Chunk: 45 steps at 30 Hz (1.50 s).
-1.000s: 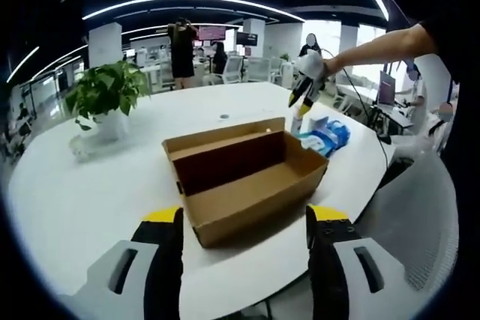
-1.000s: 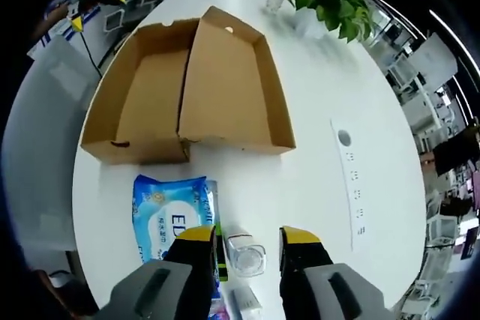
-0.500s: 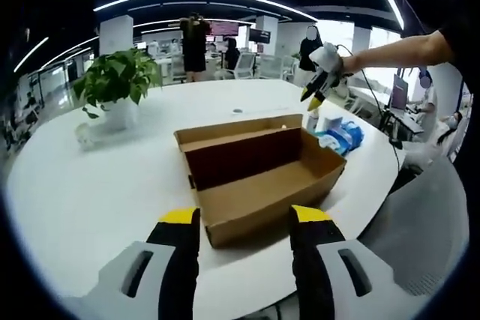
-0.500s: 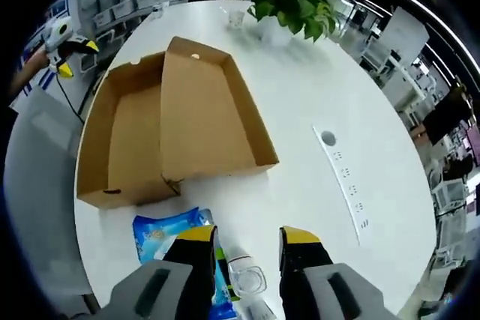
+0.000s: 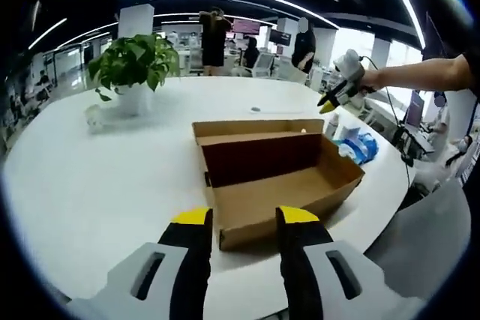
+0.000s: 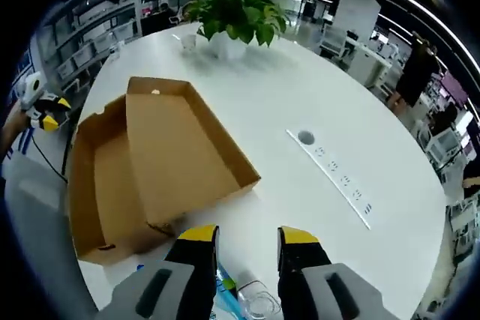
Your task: Operate the shoe box by opening the lid, removing the specified soft item, and placing it in the target area until the item is outside and the box remains undamaged.
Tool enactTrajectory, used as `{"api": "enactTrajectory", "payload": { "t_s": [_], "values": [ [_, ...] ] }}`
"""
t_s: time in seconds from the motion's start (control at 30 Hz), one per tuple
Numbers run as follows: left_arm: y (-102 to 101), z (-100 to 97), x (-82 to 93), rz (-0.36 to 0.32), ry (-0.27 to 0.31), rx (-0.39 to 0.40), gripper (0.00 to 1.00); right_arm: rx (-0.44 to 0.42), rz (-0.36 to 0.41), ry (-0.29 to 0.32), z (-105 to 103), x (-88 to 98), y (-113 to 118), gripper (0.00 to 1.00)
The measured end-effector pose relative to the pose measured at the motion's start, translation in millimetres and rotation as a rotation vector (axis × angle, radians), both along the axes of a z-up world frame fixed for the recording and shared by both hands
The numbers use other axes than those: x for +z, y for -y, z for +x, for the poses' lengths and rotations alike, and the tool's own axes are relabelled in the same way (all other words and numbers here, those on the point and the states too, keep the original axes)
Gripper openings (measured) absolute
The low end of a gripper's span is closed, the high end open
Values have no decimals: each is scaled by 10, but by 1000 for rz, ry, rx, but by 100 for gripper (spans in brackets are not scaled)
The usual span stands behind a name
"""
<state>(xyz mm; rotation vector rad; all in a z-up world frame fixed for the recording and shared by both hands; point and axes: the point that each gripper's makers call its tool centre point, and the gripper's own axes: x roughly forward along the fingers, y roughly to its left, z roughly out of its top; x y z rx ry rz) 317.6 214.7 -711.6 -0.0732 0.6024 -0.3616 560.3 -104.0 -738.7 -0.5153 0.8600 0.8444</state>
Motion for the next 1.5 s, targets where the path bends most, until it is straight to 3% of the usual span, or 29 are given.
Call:
{"api": "enactTrajectory", "payload": {
  "t_s": [0.33,0.53,0.7,0.97,1.07,1.3,1.5],
  "values": [
    [-42,49,-148,-5,-52,43,28,-135,108,-41,12,-73,-155,26],
    [-61,65,-237,-13,-86,75,25,-164,135,-39,-10,-101,-275,23],
    [-80,88,-329,-17,-118,93,20,-217,210,-80,-22,-141,-427,22],
    [-117,166,-443,-1,-151,109,17,-268,228,-96,-67,-188,-523,21],
    [-152,201,-474,-1,-159,130,13,-315,284,-131,-46,-190,-595,21],
    [-205,266,-543,-32,-180,173,8,-375,248,-84,75,-240,-553,20],
    [-182,279,-577,-28,-186,175,4,-404,219,-111,14,-360,-558,17]
  ]
}}
